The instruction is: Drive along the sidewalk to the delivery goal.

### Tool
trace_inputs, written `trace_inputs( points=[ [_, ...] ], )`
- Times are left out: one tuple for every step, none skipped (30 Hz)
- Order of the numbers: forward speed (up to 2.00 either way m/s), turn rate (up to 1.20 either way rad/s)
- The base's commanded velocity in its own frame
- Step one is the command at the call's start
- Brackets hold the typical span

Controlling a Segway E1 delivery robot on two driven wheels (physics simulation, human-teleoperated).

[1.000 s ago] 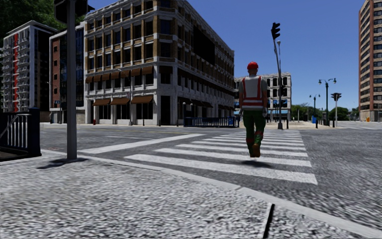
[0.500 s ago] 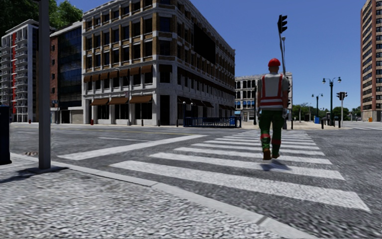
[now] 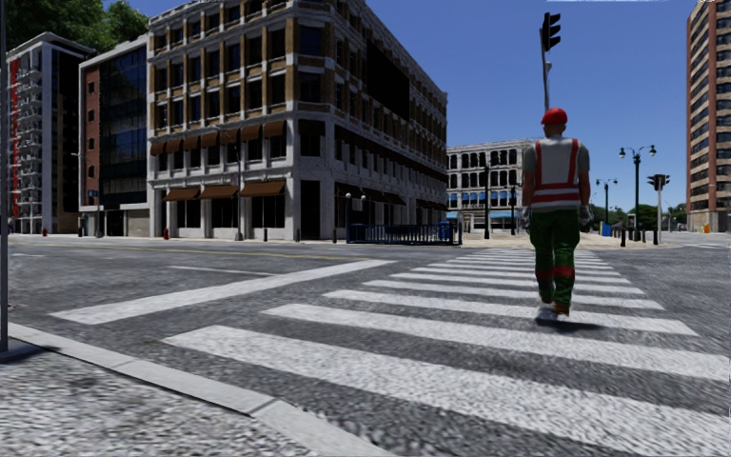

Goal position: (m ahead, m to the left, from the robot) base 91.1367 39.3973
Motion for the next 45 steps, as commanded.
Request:
trace_inputs(
  points=[
    [1.39,0.00],
    [1.39,0.00],
    [1.39,0.00],
    [1.39,0.00],
    [1.39,0.00],
    [1.39,-0.41],
    [1.39,-0.48],
    [1.39,-0.51],
    [1.39,-0.52],
    [1.39,-0.52],
    [1.39,-0.52],
    [1.39,-0.52],
    [1.39,-0.52],
    [1.39,-0.52],
    [1.39,-0.52],
    [1.39,-0.52],
    [1.39,-0.52],
    [1.39,-0.52],
    [1.39,-0.52],
    [1.39,-0.52],
    [1.39,-0.52],
    [1.39,-0.52],
    [1.39,-0.52],
    [1.39,-0.52],
    [1.39,-0.52],
    [1.39,-0.52],
    [1.39,-0.52],
    [1.39,-0.52],
    [1.39,-0.52],
    [1.39,-0.52],
    [1.37,-0.52],
    [1.34,-0.52],
    [1.33,-0.52],
    [1.32,-0.52],
    [1.32,-0.52],
    [1.32,-0.52],
    [1.32,-0.52],
    [1.32,-0.52],
    [1.32,-0.52],
    [1.32,-0.52],
    [1.32,-0.52],
    [1.32,-0.52],
    [1.32,-0.52],
    [1.32,-0.52],
    [1.32,-0.50]
  ],
)
